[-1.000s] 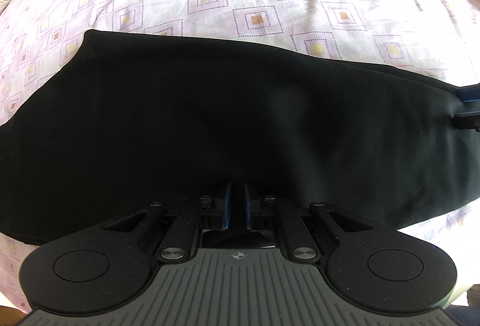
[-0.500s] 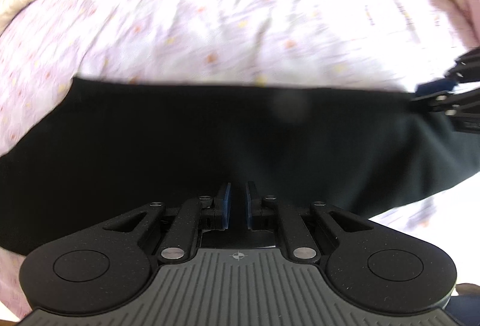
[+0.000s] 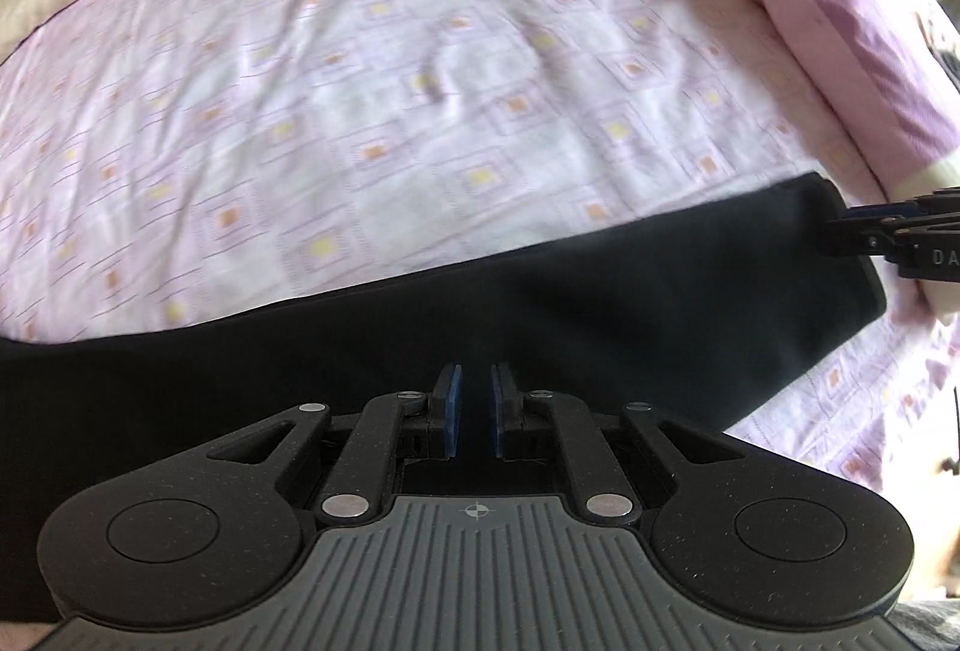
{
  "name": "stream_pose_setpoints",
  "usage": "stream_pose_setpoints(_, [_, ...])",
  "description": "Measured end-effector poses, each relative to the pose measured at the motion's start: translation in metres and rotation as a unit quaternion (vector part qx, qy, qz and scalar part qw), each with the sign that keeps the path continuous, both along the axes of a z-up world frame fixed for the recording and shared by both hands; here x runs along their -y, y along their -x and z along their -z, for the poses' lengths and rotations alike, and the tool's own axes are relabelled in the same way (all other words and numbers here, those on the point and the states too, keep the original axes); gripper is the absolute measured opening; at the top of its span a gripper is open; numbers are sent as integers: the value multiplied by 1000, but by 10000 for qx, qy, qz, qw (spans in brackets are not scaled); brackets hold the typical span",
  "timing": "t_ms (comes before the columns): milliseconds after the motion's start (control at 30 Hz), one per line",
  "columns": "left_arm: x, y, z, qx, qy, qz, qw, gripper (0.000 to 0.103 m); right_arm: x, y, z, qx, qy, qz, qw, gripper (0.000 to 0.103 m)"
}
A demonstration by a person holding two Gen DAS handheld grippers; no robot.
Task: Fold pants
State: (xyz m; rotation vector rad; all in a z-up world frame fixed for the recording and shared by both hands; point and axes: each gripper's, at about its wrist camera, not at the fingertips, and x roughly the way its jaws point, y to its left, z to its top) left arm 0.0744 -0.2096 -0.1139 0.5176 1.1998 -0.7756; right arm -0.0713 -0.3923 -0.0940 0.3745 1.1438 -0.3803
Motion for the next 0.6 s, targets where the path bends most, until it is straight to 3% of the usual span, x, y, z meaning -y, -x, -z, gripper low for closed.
stream_pose_setpoints(133, [12,-3,19,-84,-231,24,9997,11,11,24,10,-139,46,221,9996,34])
stream_pose_setpoints(433, [13,-20,33,-368,-402,-279,9981,11,30,27,40,24,-642,235,9977,46])
stream_pose_setpoints(600, [12,-24,36,-514,-422,-307,9973,11,48,28,48,384,-1203,431,9911,50])
